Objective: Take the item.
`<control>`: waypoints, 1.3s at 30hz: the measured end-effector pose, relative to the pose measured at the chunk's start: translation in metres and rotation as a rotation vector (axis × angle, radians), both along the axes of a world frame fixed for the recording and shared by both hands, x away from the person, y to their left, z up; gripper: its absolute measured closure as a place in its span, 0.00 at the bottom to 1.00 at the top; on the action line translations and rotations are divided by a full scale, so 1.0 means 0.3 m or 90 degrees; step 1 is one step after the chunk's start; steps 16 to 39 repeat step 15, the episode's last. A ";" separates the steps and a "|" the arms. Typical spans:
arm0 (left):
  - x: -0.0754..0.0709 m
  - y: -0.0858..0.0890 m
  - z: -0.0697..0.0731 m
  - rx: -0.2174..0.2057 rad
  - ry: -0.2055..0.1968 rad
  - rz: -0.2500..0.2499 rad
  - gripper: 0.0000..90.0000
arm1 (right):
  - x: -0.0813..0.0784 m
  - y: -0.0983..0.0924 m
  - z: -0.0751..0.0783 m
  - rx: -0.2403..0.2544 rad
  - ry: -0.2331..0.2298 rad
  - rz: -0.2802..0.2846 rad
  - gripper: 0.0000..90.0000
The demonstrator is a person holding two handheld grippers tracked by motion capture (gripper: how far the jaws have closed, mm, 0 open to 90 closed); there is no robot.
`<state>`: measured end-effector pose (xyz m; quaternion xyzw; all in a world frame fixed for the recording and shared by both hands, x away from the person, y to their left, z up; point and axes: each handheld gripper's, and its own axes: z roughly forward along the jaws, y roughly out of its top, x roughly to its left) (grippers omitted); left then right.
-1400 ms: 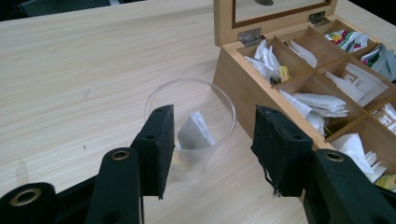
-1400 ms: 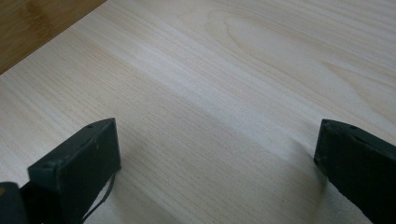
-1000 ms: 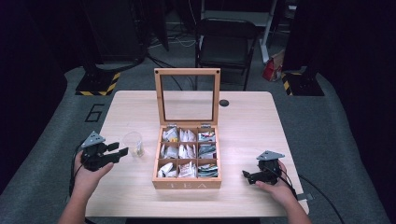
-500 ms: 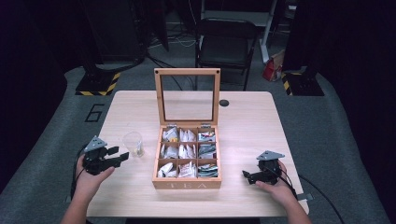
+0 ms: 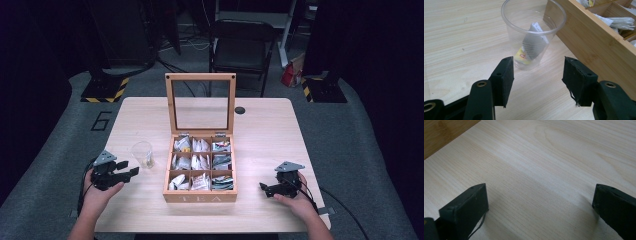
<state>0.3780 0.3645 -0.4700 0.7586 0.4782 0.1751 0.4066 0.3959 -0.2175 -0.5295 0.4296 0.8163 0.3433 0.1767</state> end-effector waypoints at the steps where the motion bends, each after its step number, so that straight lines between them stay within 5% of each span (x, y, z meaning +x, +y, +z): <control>1: 0.001 0.000 -0.003 -0.002 -0.003 0.002 0.47 | 0.000 0.000 0.000 0.000 0.000 0.001 0.00; 39: 0.008 -0.001 -0.036 0.006 0.002 -0.003 0.43 | 0.000 0.000 0.000 0.000 0.000 0.000 0.00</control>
